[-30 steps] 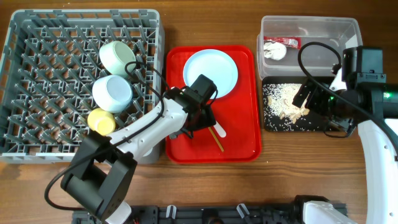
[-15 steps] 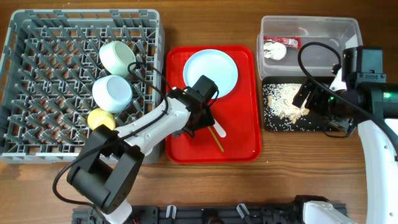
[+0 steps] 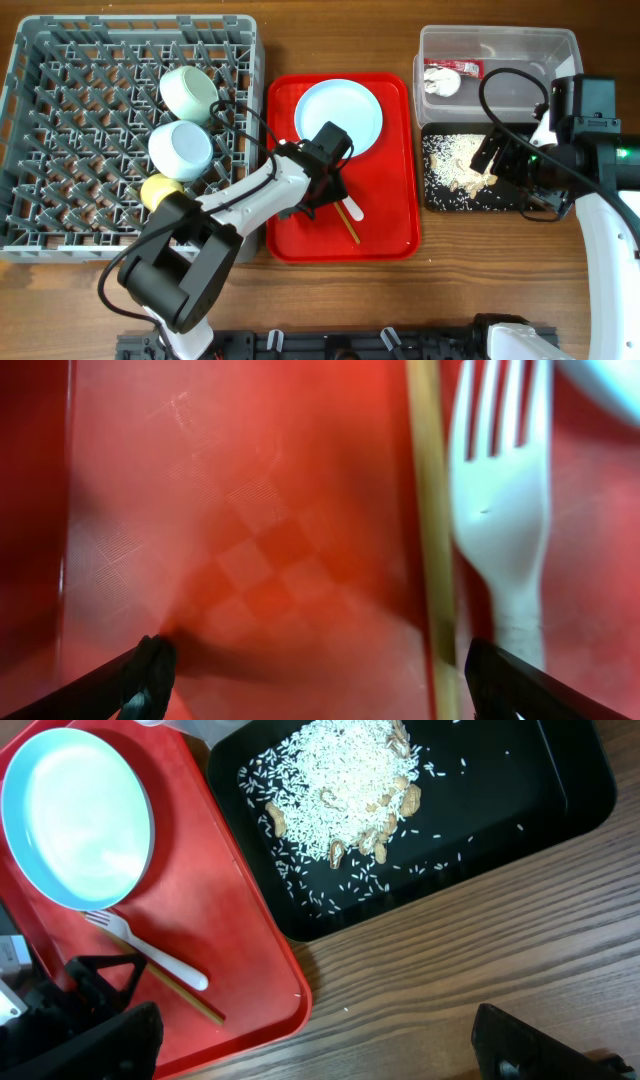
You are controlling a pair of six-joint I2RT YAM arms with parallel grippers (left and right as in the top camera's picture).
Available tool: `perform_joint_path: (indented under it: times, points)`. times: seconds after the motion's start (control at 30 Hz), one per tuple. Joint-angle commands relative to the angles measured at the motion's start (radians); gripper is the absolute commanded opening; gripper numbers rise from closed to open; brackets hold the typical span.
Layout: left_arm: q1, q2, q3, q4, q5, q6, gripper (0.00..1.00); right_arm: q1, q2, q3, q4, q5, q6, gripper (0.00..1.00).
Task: Sort waste into correct bins and load items into the dishwasher rack
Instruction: 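Reach the left gripper to the fork and chopsticks on the red tray, then grasp the wooden chopsticks with the left gripper and drop them in the rack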
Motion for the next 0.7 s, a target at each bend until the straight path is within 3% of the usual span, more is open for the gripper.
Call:
perform_joint_path:
  times: [0.0,0.07,0.13,0.3,0.43,0.5,0.67]
  points:
    - [-0.005,0.048,-0.007,-0.014,-0.021,-0.013,0.93,-0.001,-0.011,0.01,-0.002,0.016,-0.011,1.0]
    - [-0.004,0.055,-0.007,-0.027,-0.021,-0.013,0.94,-0.001,-0.011,0.01,-0.002,0.016,-0.011,1.0]
    - [-0.004,0.055,-0.007,-0.031,-0.021,-0.013,0.85,-0.001,-0.011,0.01,-0.002,0.016,-0.01,1.0]
    - [-0.004,0.055,-0.007,-0.045,-0.02,-0.012,0.33,-0.001,-0.011,0.01,-0.005,0.016,-0.011,1.0]
    - [-0.004,0.055,-0.007,-0.045,-0.02,-0.013,0.13,-0.001,-0.011,0.01,-0.005,0.016,-0.011,1.0]
    - [-0.004,0.055,-0.007,-0.044,-0.021,-0.012,0.04,-0.001,-0.011,0.01,-0.006,0.016,-0.011,1.0]
    - [0.008,0.003,-0.003,-0.051,-0.021,-0.001,0.04,-0.001,-0.011,0.01,-0.012,0.017,-0.012,1.0]
